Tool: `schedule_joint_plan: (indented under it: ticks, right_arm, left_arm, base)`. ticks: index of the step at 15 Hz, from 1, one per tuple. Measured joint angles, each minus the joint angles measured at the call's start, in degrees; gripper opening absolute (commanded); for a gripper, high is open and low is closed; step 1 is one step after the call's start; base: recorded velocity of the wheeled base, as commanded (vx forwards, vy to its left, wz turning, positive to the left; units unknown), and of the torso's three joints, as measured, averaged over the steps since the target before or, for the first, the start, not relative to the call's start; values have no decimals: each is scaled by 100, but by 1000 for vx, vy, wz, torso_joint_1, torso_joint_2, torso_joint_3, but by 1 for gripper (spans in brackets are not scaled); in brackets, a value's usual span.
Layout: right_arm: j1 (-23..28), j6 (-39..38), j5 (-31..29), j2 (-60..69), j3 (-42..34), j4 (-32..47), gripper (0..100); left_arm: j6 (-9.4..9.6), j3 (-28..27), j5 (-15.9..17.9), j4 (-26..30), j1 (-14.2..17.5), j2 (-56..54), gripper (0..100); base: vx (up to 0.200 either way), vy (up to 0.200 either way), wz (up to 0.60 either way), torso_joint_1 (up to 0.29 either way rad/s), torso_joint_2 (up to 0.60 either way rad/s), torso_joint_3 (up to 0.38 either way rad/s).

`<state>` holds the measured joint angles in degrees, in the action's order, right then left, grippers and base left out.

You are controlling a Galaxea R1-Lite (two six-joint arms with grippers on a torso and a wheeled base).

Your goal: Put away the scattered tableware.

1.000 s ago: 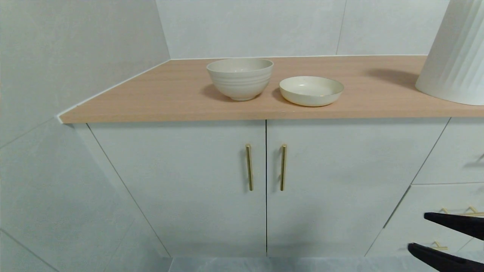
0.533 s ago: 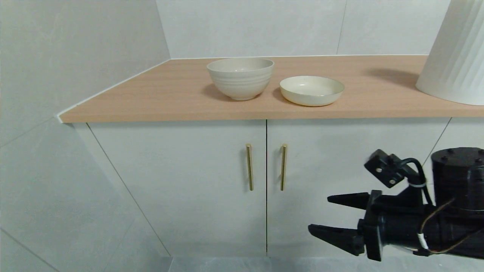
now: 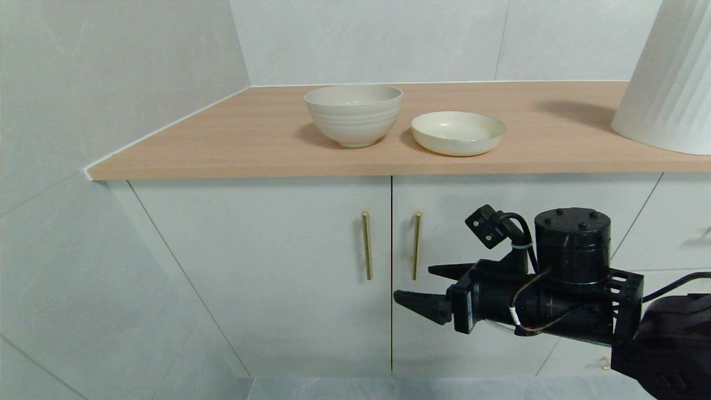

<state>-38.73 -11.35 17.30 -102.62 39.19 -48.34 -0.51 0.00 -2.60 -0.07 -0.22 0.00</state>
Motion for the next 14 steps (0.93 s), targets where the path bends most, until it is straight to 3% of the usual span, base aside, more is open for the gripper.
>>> schedule_joint_plan:
  ticks: [5,14]
  right_arm:
    - [87,0,-507,-758,0,-1281,100]
    - [257,-833,-501,-1242,386,-1963,100]
  left_arm:
    - [2,0,0,0,6,0,100]
    - [0,0,-2,0,-2,0,100]
  base:
    - [0,0,0,0,0,0]
    - [0,0,0,0,0,0]
